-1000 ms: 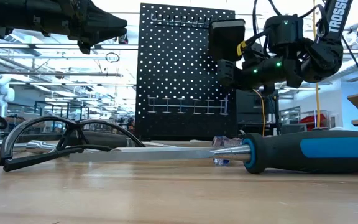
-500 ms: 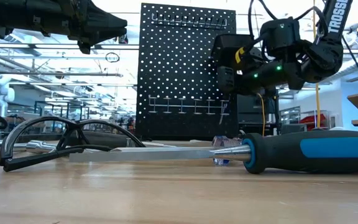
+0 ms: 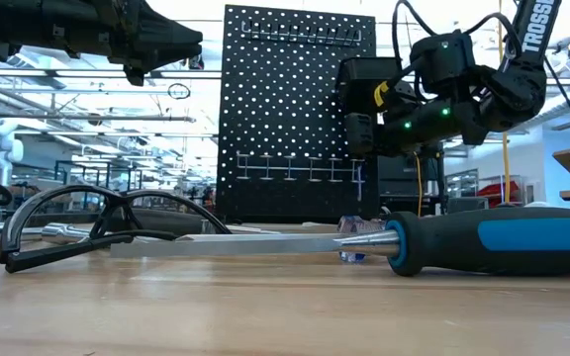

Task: Hang tools onto peg board
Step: Hang the bottom right black screwdriver on the peg board, then hang the black screwdriver on the peg board

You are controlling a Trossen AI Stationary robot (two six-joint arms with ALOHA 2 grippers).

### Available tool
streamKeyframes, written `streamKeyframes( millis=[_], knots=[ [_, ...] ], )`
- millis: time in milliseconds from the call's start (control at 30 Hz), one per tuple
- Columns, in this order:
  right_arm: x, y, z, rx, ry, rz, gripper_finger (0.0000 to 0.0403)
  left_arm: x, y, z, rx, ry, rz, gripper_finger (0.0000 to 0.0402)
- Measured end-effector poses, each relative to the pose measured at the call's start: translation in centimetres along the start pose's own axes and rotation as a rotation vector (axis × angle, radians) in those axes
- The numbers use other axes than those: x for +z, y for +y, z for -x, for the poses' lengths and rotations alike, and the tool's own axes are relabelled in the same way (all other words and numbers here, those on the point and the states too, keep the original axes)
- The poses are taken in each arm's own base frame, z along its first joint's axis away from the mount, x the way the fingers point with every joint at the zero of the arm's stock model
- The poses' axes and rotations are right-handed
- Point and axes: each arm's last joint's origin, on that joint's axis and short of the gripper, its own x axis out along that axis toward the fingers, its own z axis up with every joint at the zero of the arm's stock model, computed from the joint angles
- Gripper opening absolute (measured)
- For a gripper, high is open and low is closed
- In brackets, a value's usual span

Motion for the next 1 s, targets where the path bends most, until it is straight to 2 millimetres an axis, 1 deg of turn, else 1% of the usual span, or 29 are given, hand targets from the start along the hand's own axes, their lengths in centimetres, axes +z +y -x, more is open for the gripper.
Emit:
streamKeyframes(
  millis=[167,433,667,1000],
  knots=[
    [-0.1,0.1,0.1,0.012,0.007,0.009,0.0155,0.0,0.0,0.0,0.0,0.0,0.0,0.0107],
    [-0.2,1.2,1.1,0.055,0.012,0.104,0.0155,-0.1,0.0,0.0,0.0,0.005,-0.005,0.0107],
    [-0.4,1.9,2.0,0.027,0.015,0.158,0.0155,-0.1,0.0,0.0,0.0,0.007,-0.006,0.0107],
    [-1.0,2.4,2.8,0.052,0.054,0.236,0.0155,-0.1,0.0,0.0,0.0,0.007,-0.005,0.0107]
  ],
)
